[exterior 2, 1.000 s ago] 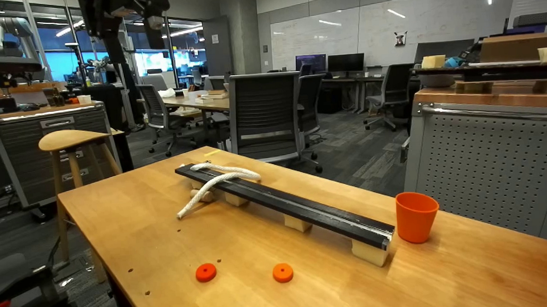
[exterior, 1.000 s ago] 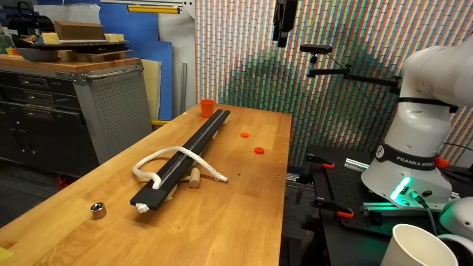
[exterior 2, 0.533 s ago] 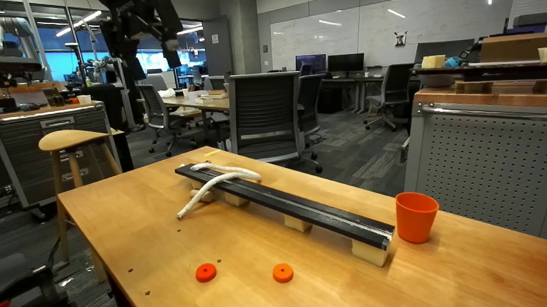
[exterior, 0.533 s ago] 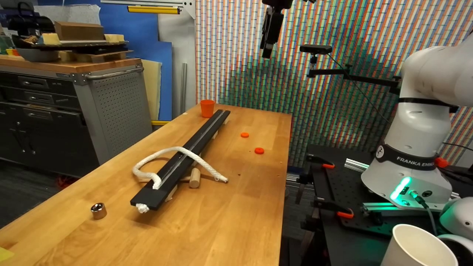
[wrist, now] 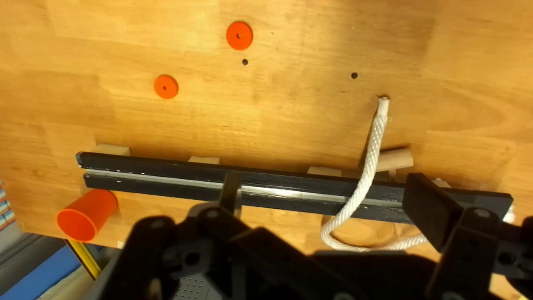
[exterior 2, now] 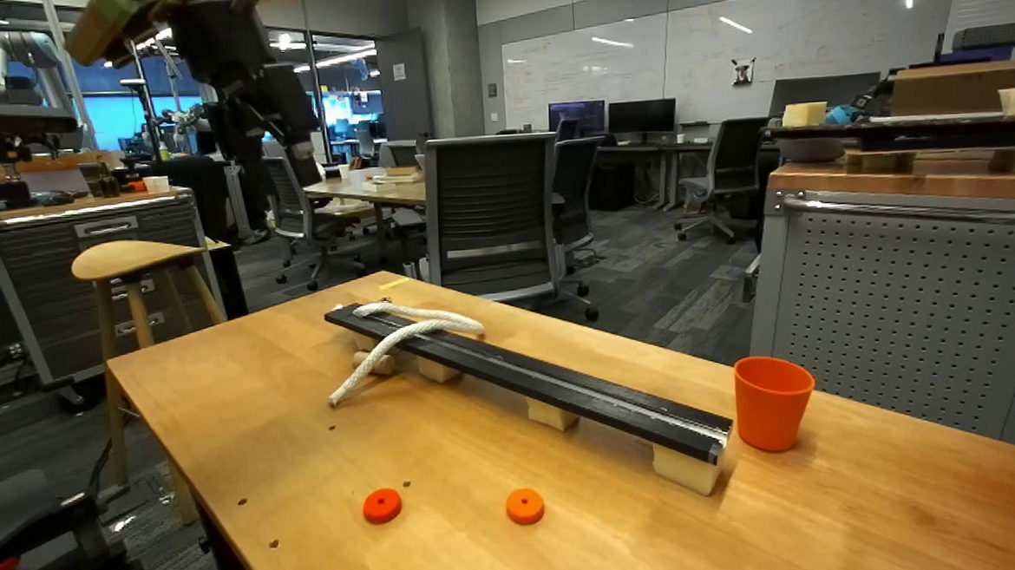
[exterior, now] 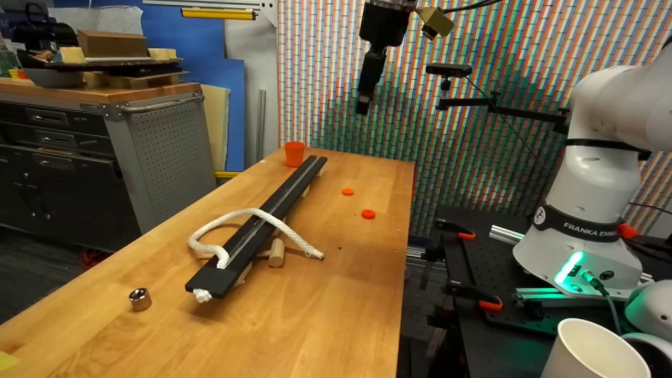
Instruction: Lay the white rope on the black board
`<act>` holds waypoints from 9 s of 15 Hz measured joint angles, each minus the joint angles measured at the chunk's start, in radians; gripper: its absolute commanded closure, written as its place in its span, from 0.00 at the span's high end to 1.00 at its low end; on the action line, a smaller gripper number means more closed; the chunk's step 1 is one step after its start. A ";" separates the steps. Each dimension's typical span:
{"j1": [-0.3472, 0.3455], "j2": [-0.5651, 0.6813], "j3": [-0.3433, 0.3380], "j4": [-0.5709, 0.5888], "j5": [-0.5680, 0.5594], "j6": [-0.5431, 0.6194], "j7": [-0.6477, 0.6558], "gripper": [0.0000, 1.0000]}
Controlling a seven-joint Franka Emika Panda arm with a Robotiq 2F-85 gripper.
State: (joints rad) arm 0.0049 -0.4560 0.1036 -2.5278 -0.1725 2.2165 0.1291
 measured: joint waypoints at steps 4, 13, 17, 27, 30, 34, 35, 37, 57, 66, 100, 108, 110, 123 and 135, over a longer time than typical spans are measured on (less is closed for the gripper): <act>0.000 0.083 0.051 -0.034 -0.007 0.149 0.144 1.00; 0.000 0.271 0.097 -0.044 -0.046 0.386 0.258 1.00; 0.008 0.352 0.117 -0.045 -0.110 0.463 0.317 1.00; 0.064 0.540 0.141 -0.036 -0.402 0.567 0.552 1.00; 0.064 0.605 0.120 0.001 -0.559 0.579 0.665 1.00; 0.066 0.713 0.089 0.084 -0.681 0.579 0.768 1.00; 0.067 0.741 0.082 0.106 -0.695 0.579 0.783 1.00; 0.070 0.796 0.071 0.148 -0.719 0.579 0.806 1.00; 0.071 0.856 -0.007 0.261 -0.730 0.580 0.838 0.03; 0.004 0.582 -0.018 0.040 -0.736 0.654 0.569 0.04; -0.197 0.541 -0.194 0.141 -1.757 0.914 0.674 0.11; -0.197 0.558 -0.195 0.150 -1.720 0.914 0.681 0.11; -0.197 0.558 -0.195 0.150 -1.720 0.914 0.682 0.11; -0.247 0.751 -0.194 0.399 -1.907 1.122 0.559 0.03; -0.389 0.966 -0.260 0.666 -1.717 1.258 0.024 0.03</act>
State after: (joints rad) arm -0.3842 0.5099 -0.1566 -1.8621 -1.8899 3.4743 0.1536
